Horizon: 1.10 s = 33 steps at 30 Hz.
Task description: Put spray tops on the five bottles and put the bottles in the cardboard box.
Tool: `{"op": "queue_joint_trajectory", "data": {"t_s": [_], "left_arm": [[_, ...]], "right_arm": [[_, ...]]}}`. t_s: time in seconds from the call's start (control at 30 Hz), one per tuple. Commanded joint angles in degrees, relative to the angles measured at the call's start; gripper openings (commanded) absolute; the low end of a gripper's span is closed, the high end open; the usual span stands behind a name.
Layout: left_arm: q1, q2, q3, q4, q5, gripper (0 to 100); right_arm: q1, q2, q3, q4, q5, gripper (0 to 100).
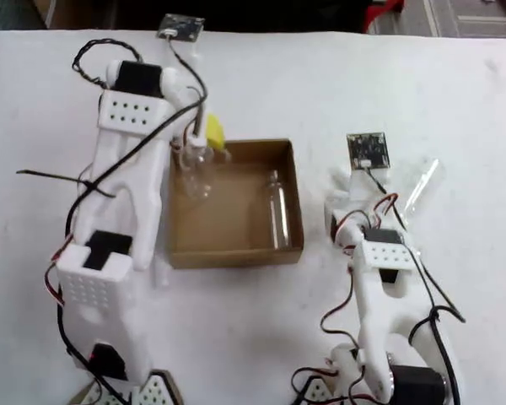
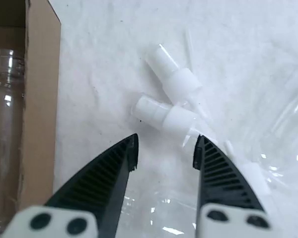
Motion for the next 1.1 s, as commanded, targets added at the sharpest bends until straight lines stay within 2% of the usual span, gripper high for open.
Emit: {"op": "queue_joint_trajectory", "data": {"t_s": [0.0, 0.17, 0.33, 0.53, 0.7, 1.07], "left_arm": [[0.0, -0.8, -0.7, 1.2, -0.9, 24], [0.4, -0.9, 1.4, 0.9, -1.0, 20], [0.4, -0.6, 1.6, -1.8, -0.9, 20], [2.5, 2.9, 1.4, -1.5, -0.5, 20], [2.9, 3.2, 1.0, -1.8, -0.4, 11], [2.9, 3.2, 1.0, -1.8, -0.5, 10]], "right_arm": [[-0.5, -0.9, -0.3, -0.8, 0.1, 16.3], [-0.4, -0.9, -0.3, -0.8, 0.1, 16.3], [-0.4, -0.9, -0.3, -0.8, 0.1, 16.3], [-0.4, -0.9, -0.3, -0.8, 0.1, 16.3], [-0.4, -0.9, -0.3, -0.9, 0.1, 16.3], [-0.4, -0.9, -0.3, -0.9, 0.1, 16.3]]}}
